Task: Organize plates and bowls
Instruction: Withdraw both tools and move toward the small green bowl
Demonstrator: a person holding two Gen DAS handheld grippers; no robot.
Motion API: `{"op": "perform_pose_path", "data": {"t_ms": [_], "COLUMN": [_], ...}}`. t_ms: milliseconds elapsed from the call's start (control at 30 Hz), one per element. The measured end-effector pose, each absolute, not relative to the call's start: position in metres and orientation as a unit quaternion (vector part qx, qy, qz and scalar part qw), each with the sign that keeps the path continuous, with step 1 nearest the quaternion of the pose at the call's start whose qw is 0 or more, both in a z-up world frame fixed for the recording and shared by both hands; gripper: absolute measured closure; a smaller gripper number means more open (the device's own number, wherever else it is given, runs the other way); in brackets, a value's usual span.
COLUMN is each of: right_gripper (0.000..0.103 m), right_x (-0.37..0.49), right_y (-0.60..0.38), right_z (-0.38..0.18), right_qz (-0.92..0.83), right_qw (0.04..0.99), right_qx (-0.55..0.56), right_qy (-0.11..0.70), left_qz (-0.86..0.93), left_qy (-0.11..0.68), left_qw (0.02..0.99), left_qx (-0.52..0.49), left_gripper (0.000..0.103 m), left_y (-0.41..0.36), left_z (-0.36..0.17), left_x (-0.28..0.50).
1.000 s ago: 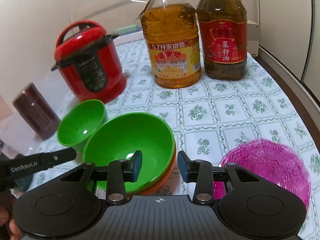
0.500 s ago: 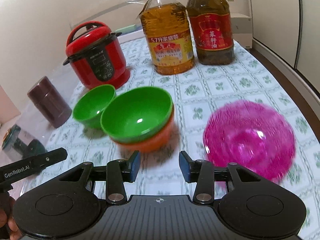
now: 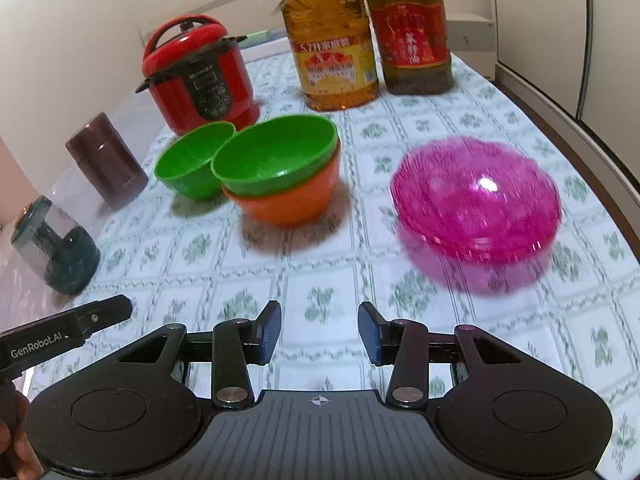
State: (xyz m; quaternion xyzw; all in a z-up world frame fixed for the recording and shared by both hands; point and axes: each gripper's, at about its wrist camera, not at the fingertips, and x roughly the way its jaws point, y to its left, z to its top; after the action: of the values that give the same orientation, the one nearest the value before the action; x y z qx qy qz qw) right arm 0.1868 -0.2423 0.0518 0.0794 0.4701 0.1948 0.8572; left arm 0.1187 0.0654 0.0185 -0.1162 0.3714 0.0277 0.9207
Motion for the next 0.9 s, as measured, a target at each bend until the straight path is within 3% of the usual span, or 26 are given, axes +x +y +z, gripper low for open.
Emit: {"op": "perform_pose_path", "data": {"t_ms": [900], "right_gripper": [0.06], "right_x": [0.172], "right_y": [-0.235], "right_z": [0.046], "right_qz": [0.196], "right_qw": [0.851], "right_qx": [0.069], "right_qy": [0.482], "left_qz": [0.028], "left_qy": [0.372], "left_qw": [0.92], "left_qx": [-0.122], "left_gripper": [0.066], "left_y": [0.068], "left_z": [0.016], "left_x": [0.104]}}
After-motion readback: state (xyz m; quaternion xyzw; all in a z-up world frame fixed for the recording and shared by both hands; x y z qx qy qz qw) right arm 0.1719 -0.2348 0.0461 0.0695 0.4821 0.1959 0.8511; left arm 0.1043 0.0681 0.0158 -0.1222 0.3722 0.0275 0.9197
